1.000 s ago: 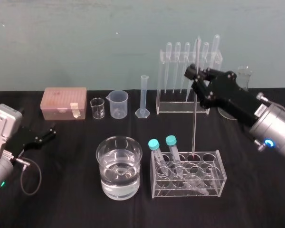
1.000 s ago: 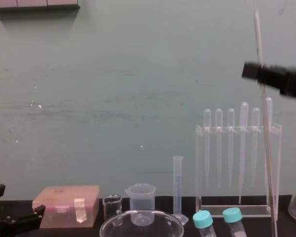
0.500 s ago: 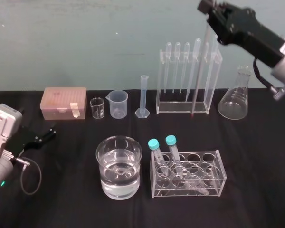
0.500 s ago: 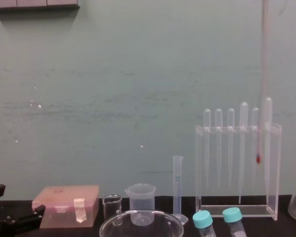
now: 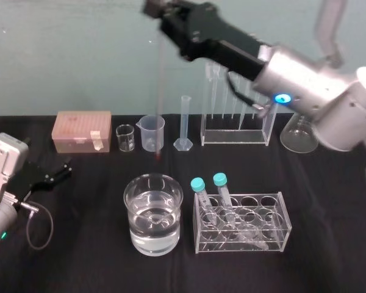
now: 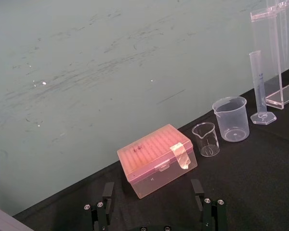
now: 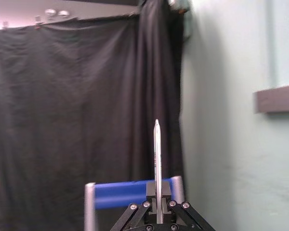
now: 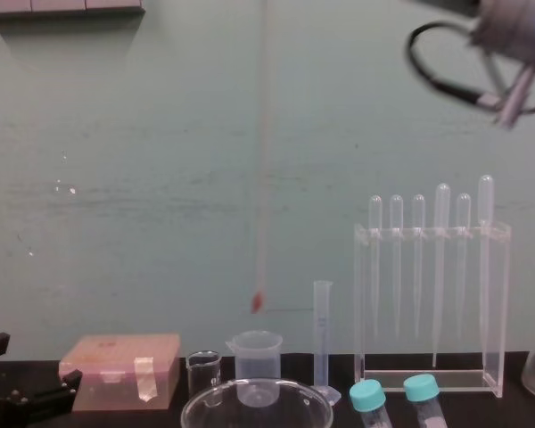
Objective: Hold the thermometer with one hand and immerse one end into the beaker, then reinsert it into the test tube rack.
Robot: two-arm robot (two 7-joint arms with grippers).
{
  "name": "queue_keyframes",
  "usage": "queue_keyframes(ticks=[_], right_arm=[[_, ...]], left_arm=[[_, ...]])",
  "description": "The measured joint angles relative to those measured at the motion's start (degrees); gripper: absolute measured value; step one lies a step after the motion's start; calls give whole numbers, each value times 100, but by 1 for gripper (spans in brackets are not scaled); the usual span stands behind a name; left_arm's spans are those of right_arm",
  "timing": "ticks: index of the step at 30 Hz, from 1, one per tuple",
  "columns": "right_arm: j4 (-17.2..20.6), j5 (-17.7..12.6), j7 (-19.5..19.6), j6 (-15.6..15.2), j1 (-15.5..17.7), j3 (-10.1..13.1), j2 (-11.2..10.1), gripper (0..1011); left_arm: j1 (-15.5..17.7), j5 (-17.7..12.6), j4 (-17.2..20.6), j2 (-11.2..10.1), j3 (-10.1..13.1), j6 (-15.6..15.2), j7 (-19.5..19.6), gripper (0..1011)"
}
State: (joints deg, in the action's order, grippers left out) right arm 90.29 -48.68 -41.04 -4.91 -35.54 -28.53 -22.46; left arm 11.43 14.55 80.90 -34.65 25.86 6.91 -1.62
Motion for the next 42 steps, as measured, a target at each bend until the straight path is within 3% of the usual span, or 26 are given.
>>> queue_keyframes(ticks=[4, 9, 15, 24, 42], right_arm=[[-330, 57, -220, 96, -77, -338, 162, 56], [-908, 373, -419, 476, -115, -746, 289, 56], [-1428, 603, -534, 793, -71, -995, 349, 57], [-1712, 693, -642, 878, 99, -1075, 328, 57], [-1721, 731, -741, 913, 267, -1022, 251, 56]], left_arm=[[0, 0, 0, 0, 0, -1, 0, 1008], [0, 0, 0, 0, 0, -1, 0, 1008], [0, 0, 0, 0, 0, 0, 0, 1008], [1, 0, 0, 0, 0, 0, 0, 1008], [0, 0, 0, 0, 0, -1, 0, 1008]])
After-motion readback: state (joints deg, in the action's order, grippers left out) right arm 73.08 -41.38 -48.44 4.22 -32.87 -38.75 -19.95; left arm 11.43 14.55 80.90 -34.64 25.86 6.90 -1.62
